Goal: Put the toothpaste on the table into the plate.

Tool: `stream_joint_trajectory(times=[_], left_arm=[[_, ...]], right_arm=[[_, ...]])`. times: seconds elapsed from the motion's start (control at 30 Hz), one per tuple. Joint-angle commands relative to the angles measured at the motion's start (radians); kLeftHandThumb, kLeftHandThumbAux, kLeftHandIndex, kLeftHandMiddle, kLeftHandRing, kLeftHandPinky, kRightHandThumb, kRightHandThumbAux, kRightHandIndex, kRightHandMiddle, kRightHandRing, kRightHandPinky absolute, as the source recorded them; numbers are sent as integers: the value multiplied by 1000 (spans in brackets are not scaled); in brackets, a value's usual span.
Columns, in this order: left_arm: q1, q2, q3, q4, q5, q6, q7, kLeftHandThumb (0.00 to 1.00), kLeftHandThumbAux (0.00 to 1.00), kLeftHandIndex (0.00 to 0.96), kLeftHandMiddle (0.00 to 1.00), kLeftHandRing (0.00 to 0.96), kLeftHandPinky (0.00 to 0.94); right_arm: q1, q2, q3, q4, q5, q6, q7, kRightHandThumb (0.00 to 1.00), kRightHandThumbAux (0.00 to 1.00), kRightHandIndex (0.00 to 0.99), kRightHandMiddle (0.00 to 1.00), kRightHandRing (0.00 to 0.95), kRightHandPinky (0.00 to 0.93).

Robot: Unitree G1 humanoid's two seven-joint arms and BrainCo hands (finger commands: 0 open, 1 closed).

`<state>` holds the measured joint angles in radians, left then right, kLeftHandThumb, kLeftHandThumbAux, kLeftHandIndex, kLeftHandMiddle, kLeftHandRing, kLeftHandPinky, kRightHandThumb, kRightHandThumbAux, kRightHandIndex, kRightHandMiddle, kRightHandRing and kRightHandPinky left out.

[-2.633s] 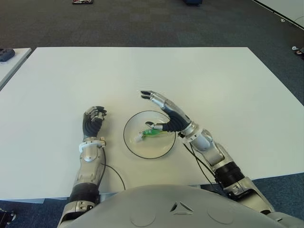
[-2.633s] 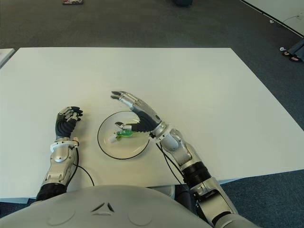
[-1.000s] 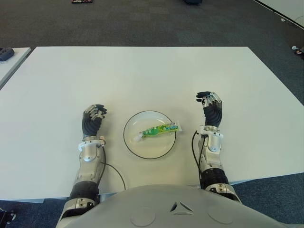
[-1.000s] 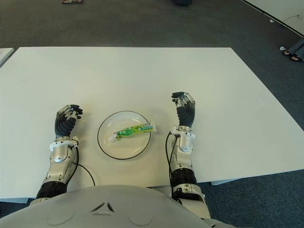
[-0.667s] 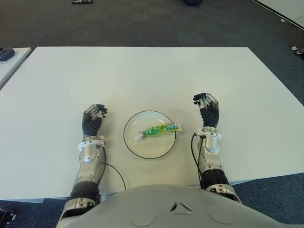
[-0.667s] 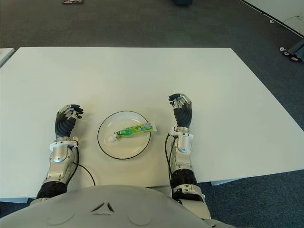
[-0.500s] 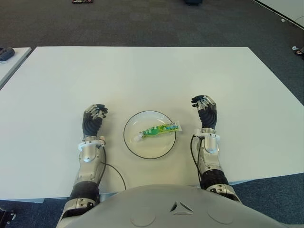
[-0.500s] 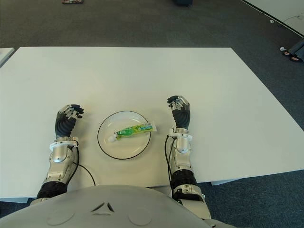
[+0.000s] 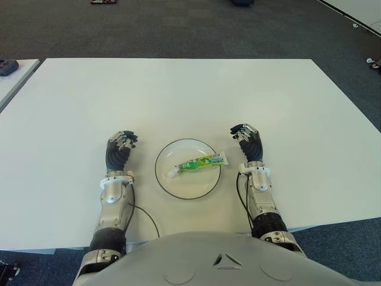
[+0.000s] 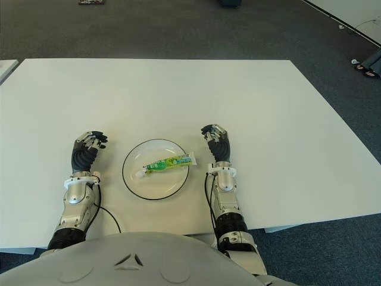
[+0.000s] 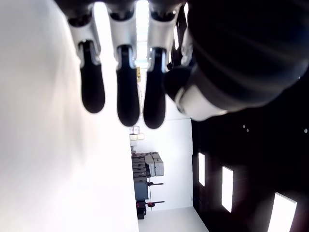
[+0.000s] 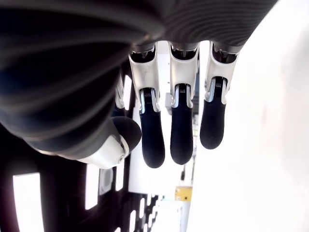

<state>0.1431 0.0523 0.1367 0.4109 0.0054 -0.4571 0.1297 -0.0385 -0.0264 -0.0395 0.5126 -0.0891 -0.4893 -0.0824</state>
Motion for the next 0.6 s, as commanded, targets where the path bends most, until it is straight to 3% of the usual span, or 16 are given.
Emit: stream_joint_trajectory(times=[0.03,0.6], left_arm=[[3,-4,-9,0,24,8,7,703,722,426,481,484,478],[-9,12,-11,6,52,3,-11,700,721,426,517,508,488]], right_arm=[[6,-7,12,-19,-7,55,10,709,733,429,460,427,428],[6,-3,34,-34,-15,114,7,712,735,425,439,410,411]])
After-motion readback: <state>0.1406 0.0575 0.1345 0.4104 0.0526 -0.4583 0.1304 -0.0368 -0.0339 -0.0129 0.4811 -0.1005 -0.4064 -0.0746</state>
